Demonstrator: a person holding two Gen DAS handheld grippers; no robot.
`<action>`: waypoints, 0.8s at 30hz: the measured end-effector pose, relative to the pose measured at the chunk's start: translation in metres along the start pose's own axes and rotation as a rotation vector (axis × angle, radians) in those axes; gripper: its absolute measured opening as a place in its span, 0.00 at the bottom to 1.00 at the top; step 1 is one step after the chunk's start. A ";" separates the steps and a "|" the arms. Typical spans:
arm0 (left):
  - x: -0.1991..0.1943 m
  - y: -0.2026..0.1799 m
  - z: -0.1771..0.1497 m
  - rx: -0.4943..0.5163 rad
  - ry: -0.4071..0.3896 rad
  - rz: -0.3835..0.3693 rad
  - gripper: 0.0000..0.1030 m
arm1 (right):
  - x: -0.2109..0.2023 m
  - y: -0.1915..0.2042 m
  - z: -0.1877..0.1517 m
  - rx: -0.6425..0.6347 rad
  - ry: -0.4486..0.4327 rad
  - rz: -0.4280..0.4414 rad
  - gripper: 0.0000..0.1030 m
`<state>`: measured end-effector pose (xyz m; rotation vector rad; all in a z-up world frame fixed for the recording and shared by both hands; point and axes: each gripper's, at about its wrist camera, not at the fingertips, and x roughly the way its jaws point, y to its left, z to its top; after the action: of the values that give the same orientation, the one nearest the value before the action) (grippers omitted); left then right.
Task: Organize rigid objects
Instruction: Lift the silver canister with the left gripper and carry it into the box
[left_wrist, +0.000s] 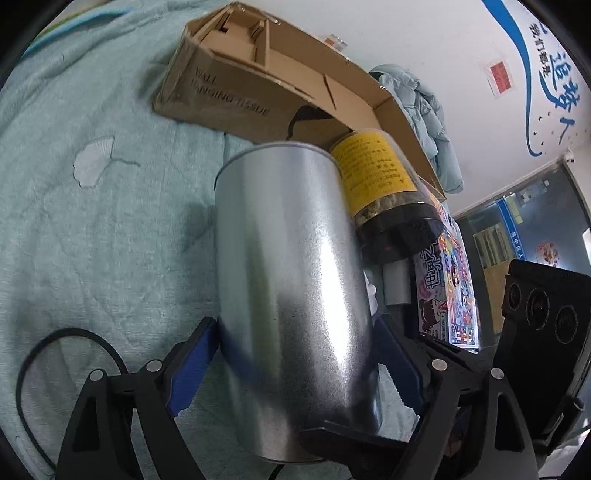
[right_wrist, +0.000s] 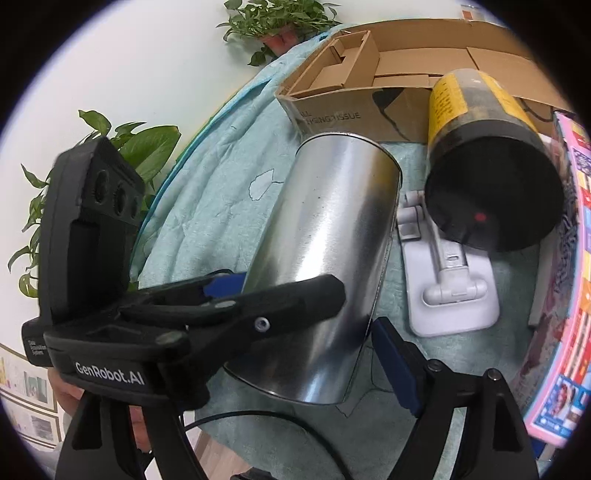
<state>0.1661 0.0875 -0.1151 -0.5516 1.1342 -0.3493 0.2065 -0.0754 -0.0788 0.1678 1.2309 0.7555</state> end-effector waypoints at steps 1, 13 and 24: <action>0.001 0.002 0.001 -0.003 -0.001 -0.001 0.82 | 0.001 0.001 0.000 -0.001 -0.001 -0.002 0.82; 0.000 0.014 0.003 -0.010 0.011 -0.037 0.82 | 0.016 0.004 -0.002 -0.018 -0.004 0.035 0.88; -0.027 -0.024 0.010 0.088 -0.106 -0.051 0.81 | -0.014 0.017 -0.001 -0.073 -0.130 0.008 0.88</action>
<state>0.1651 0.0847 -0.0783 -0.5160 0.9994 -0.4078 0.1965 -0.0714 -0.0599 0.1599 1.0790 0.7833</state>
